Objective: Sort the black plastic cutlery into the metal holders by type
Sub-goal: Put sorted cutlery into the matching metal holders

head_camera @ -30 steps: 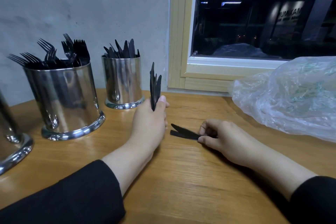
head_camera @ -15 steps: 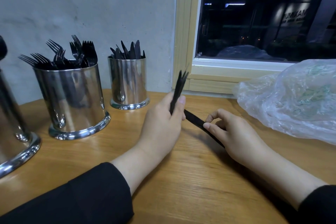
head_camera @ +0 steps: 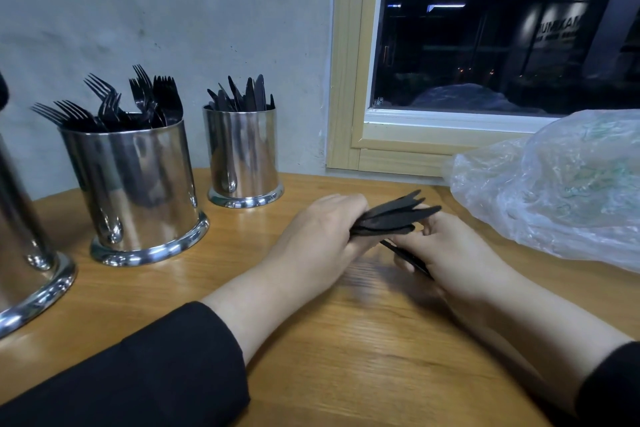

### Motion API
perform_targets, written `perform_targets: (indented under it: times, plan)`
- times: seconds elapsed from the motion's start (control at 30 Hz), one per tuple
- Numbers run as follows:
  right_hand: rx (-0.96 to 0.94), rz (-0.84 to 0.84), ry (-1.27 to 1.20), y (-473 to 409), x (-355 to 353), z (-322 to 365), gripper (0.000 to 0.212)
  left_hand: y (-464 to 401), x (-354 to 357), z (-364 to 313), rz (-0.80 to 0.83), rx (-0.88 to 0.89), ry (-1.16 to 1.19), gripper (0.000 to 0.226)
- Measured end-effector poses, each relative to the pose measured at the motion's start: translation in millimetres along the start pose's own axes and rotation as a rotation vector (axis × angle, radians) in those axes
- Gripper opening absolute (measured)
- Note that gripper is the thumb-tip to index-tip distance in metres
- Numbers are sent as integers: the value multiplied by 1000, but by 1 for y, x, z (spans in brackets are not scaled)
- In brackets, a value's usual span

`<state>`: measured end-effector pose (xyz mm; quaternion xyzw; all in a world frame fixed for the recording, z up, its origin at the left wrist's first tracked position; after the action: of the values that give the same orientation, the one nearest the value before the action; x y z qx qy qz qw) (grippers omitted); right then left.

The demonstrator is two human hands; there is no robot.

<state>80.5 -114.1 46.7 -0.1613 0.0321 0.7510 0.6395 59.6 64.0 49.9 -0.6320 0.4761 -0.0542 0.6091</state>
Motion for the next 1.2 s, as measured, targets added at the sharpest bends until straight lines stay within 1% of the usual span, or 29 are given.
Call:
perform_targets:
  times: [0.1, 0.2, 0.27, 0.33, 0.37, 0.43, 0.5, 0.57, 0.6, 0.67, 0.77, 0.83, 0.93, 1.0, 1.1, 1.17, 1.2]
  plan:
    - [45, 36, -106, 2, -1, 1, 10, -1, -1, 1, 96, 58, -30, 40]
    - [117, 86, -148, 3, -1, 2, 2, -2, -3, 0, 164, 97, -15, 42]
    - [152, 92, -183, 4, -2, 5, 10, -1, -5, 1, 190, 120, -16, 34]
    - [176, 105, -213, 5, -3, 8, 15, -1, -6, 2, 187, 120, -15, 13]
    - [177, 108, -216, 5, -3, 9, 16, 0, -7, 3, 176, 123, -24, 10]
    - [160, 56, -212, 2, -5, 9, 18, 2, -8, 4, 151, 131, -44, 30]
    - [164, -55, -293, -2, -10, 5, 21, 2, -7, 5, 152, 54, -64, 41]
    - [162, -156, -419, -5, -13, 1, 21, 1, -6, 8, 150, -142, -12, 38]
    - [138, -196, -431, -6, -12, -2, 20, 2, -6, 10, 134, -254, 56, 31]
    - [46, -256, -370, -4, -8, -5, 16, 4, -5, 10, 53, -436, 222, 15]
    - [-72, -272, -272, 1, 6, -4, 13, 8, 3, 5, -101, -703, 464, 14]
    - [-179, -257, -187, 5, 15, 0, 8, 9, 10, -1, -189, -832, 647, 23]
    - [-321, -258, -32, 11, 28, 4, 9, 8, 16, -12, -275, -798, 715, 16]
    - [-373, -259, 48, 14, 34, 4, 13, 9, 18, -16, -290, -803, 739, 18]
    - [-505, -244, 157, 16, 37, 5, 14, 9, 15, -17, -324, -773, 597, 24]
    - [-578, -272, 160, 17, 34, 8, 16, 7, 8, -15, -358, -741, 510, 25]
    - [-584, -303, 141, 18, 32, 10, 14, 6, 7, -12, -356, -726, 521, 26]
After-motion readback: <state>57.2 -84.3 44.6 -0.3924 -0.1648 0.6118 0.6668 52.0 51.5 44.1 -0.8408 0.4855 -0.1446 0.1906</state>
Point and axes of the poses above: each hand's wrist, its own y-axis away from the middle knuckle, its own x-axis out of the palm, z = x × y, the point moved 2 cm from there along -y, towards the middle knuckle, and after that the axes turned 8 degrees about -z, right-handed, at the moved point
